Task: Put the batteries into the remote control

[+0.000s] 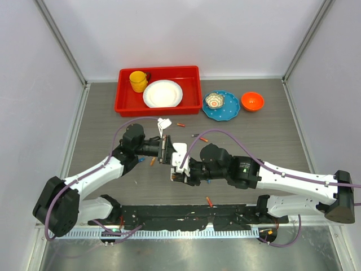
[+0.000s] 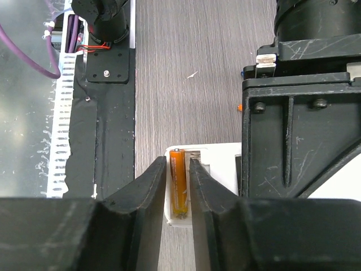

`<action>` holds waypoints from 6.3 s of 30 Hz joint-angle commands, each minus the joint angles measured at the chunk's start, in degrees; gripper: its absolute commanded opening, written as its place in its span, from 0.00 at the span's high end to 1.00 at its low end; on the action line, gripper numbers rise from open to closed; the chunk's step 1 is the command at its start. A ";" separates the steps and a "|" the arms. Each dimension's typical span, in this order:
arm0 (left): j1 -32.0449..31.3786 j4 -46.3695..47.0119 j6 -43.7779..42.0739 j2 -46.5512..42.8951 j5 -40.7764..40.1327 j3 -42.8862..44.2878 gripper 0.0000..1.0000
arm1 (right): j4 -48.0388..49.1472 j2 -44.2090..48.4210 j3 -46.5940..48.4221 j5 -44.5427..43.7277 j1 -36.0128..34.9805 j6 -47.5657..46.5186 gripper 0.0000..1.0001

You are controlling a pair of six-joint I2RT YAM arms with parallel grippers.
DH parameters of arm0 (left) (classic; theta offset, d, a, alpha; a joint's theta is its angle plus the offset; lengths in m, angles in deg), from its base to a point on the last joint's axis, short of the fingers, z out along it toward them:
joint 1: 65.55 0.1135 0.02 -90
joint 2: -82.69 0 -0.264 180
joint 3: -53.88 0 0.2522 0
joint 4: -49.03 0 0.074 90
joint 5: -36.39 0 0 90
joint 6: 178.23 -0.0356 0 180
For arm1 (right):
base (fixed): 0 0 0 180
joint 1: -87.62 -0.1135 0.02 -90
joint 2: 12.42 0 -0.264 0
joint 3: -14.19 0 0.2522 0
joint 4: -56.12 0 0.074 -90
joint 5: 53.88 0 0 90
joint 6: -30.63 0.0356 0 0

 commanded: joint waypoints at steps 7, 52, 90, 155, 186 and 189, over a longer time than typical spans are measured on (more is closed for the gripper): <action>-0.19 -1.00 -1.05 -0.64 1.82 2.94 1.00 | -0.84 -0.94 1.72 -3.35 0.10 1.14 0.60; 10.44 -3.72 -2.55 -0.79 -17.25 -1.45 1.00 | 8.84 8.39 -1.62 -32.18 10.90 22.83 0.02; 25.12 -42.22 -11.42 -23.49 -35.88 1.79 1.00 | 44.41 -42.68 2.08 -11.11 8.45 13.80 0.09; 27.76 -30.09 2.20 -16.99 -33.59 21.04 1.00 | 48.29 -53.76 6.03 -3.44 9.86 7.12 0.32; 27.67 -29.21 2.29 -17.25 -33.68 19.02 1.00 | 48.90 -54.47 3.57 -9.15 9.07 6.32 0.67; 27.67 -29.30 2.11 -17.34 -33.86 19.02 1.00 | 50.49 -51.93 1.73 -11.61 9.07 7.81 0.68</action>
